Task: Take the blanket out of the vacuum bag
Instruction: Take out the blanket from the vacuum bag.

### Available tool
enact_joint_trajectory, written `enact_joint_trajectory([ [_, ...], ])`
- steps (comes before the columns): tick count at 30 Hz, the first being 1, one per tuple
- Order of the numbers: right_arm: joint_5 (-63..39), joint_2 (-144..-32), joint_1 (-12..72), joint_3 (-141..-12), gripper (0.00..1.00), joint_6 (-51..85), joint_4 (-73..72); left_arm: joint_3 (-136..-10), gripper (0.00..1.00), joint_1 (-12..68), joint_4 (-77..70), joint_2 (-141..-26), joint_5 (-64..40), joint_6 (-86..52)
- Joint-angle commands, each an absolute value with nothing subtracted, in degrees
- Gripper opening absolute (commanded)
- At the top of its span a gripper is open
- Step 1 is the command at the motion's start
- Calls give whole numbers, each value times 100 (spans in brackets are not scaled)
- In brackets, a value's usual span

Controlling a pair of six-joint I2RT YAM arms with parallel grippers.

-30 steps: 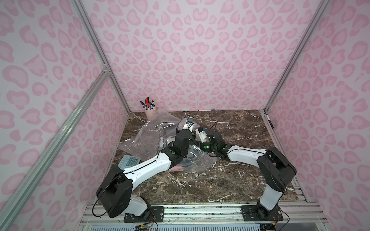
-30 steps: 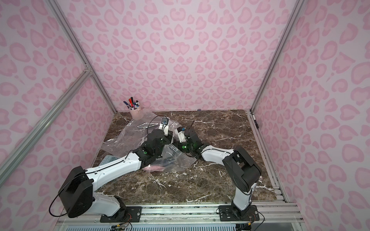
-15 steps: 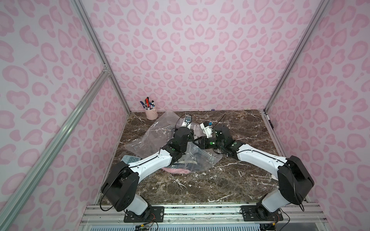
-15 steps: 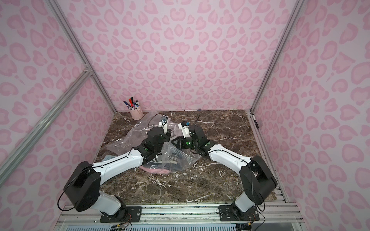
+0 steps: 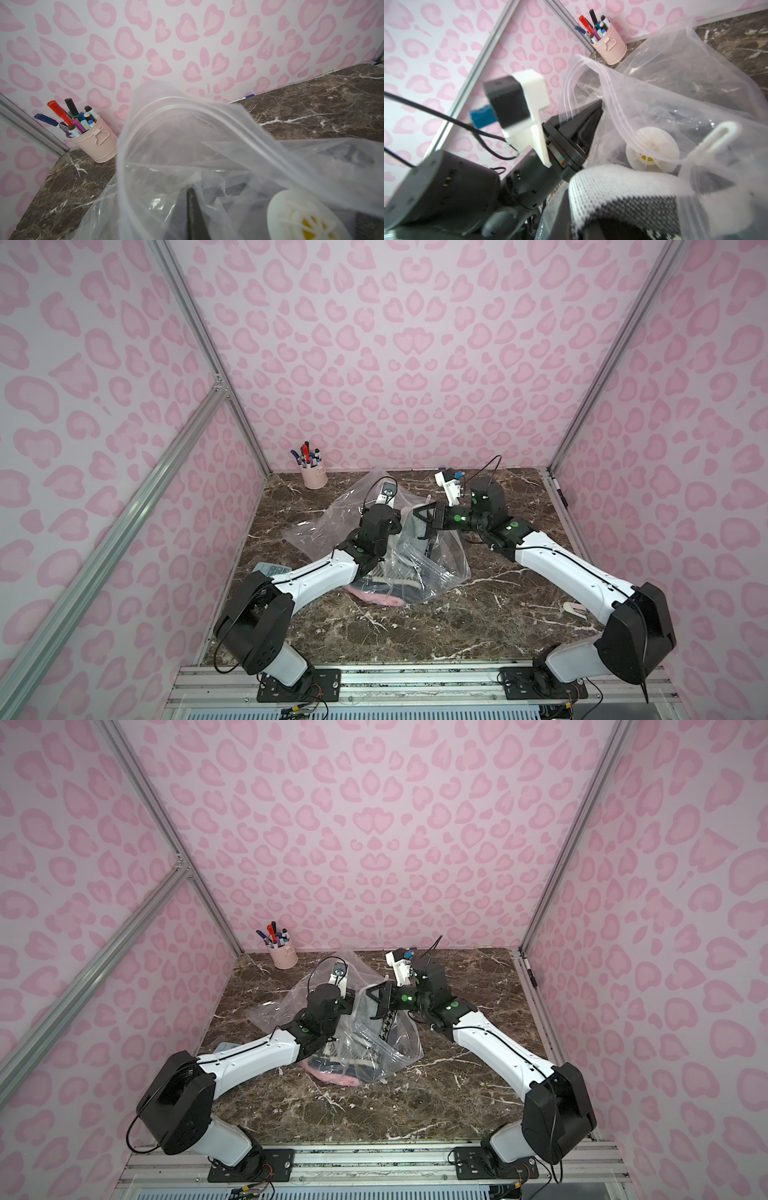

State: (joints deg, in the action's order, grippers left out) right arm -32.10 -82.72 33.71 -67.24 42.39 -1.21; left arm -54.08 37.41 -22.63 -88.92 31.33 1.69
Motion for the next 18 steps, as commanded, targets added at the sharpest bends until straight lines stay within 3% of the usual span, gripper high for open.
enact_joint_trajectory([
  [1, -3534, -8143, 3259, -6990, 0, 4352, -1008, -5370, 4, 3740, -2153, -8929, 3119, 174],
  [18, -3627, -7512, 2820, -6667, 0, 5540, -2099, -5607, 4, 3803, -2125, -9223, 2344, -170],
])
